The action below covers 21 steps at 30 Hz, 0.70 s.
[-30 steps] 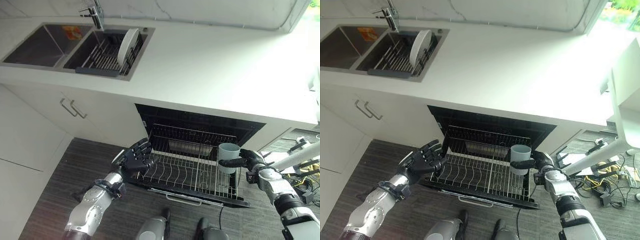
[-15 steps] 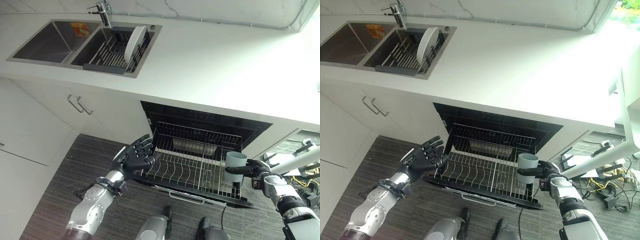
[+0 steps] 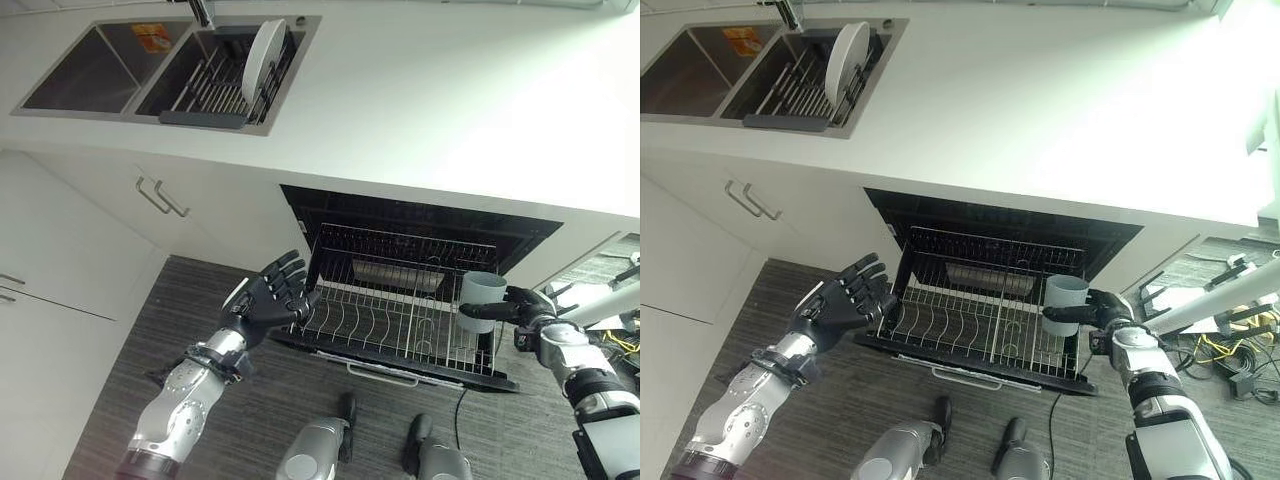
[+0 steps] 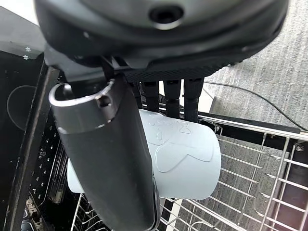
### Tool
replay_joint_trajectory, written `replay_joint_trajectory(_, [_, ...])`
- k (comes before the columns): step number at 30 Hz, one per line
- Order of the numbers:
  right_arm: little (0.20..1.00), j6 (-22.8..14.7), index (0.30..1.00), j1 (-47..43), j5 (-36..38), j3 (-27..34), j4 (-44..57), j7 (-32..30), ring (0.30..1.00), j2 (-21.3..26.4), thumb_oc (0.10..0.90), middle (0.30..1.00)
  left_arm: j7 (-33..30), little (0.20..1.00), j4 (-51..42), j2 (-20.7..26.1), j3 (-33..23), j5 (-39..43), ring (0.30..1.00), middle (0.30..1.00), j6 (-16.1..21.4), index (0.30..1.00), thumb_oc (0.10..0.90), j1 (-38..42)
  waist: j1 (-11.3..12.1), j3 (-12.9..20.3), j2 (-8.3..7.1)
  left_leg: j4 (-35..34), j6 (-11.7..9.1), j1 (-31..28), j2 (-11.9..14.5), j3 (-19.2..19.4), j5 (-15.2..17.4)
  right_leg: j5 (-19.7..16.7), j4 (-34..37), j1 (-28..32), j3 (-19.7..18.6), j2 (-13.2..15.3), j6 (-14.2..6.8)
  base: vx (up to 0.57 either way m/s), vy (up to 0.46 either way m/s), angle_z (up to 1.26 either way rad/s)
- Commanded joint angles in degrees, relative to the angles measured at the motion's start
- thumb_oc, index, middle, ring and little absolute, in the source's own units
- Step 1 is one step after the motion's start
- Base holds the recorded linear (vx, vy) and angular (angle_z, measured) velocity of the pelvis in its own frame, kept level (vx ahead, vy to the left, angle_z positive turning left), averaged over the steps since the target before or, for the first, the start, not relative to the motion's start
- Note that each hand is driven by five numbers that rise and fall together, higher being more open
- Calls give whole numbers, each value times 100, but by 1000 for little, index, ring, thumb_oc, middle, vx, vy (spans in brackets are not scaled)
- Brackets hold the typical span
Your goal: Place the dishes in the dishwasher.
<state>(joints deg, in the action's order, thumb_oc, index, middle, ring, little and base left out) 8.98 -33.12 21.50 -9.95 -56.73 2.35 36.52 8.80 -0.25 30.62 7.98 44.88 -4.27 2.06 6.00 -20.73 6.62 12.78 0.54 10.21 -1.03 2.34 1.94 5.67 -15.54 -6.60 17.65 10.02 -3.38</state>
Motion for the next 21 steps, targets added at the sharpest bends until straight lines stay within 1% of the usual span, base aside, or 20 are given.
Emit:
replay_joint_trajectory(1, [300,-46,300,-643,-146,-387,-463,-34,300,390,400,300,-40,900,-789,128,49,367,900,900,842,900,800,536,55,73,142,441,-451,173,384,160,512,205,-165,-272,-163,34,-139,-130,17,-2])
replay_joint_trajectory(6, [300,111,300,-872,-388,-593,-638,-2,300,474,400,300,-122,900,-846,173,79,389,900,900,886,900,800,647,75,-5,171,441,-453,262,365,138,484,188,-165,-354,-170,46,-141,-60,1,1])
replay_joint_trajectory(7, [300,233,300,-999,-486,-728,-740,51,300,521,400,300,-117,900,-849,234,66,429,900,900,899,900,800,708,95,-39,174,441,-457,299,350,116,468,178,-165,-382,-164,46,-141,-54,-8,3])
replay_joint_trajectory(11, [300,367,300,-1159,-586,-849,-874,191,300,526,400,300,-114,900,-864,256,68,410,900,900,902,900,800,779,133,-63,156,441,-468,328,348,98,456,175,-165,-405,-147,43,-135,-39,-9,4])
replay_joint_trajectory(12, [331,387,331,-1185,-569,-896,-920,206,331,511,420,331,-128,900,-874,264,75,416,900,900,896,900,800,808,142,-58,155,441,-471,339,345,94,454,178,-165,-415,-147,39,-129,-37,-9,7])
replay_joint_trajectory(13, [684,400,684,-1211,-553,-915,-939,182,684,511,656,684,-146,900,-899,271,72,419,900,900,872,900,800,834,150,-60,145,441,-472,348,347,92,453,180,-165,-418,-142,39,-130,-37,-9,5])
replay_joint_trajectory(14, [900,430,900,-1235,-530,-930,-936,176,900,509,800,900,-149,900,-908,284,75,420,900,900,861,900,800,849,155,-61,133,441,-473,353,350,90,451,175,-165,-421,-139,40,-130,0,0,0])
replay_joint_trajectory(21, [900,472,900,-1311,-504,-970,-923,140,900,522,800,900,-134,900,-884,324,67,424,900,900,843,900,800,902,164,-35,69,441,-474,349,361,84,466,175,-165,-422,-148,19,-128,0,0,0])
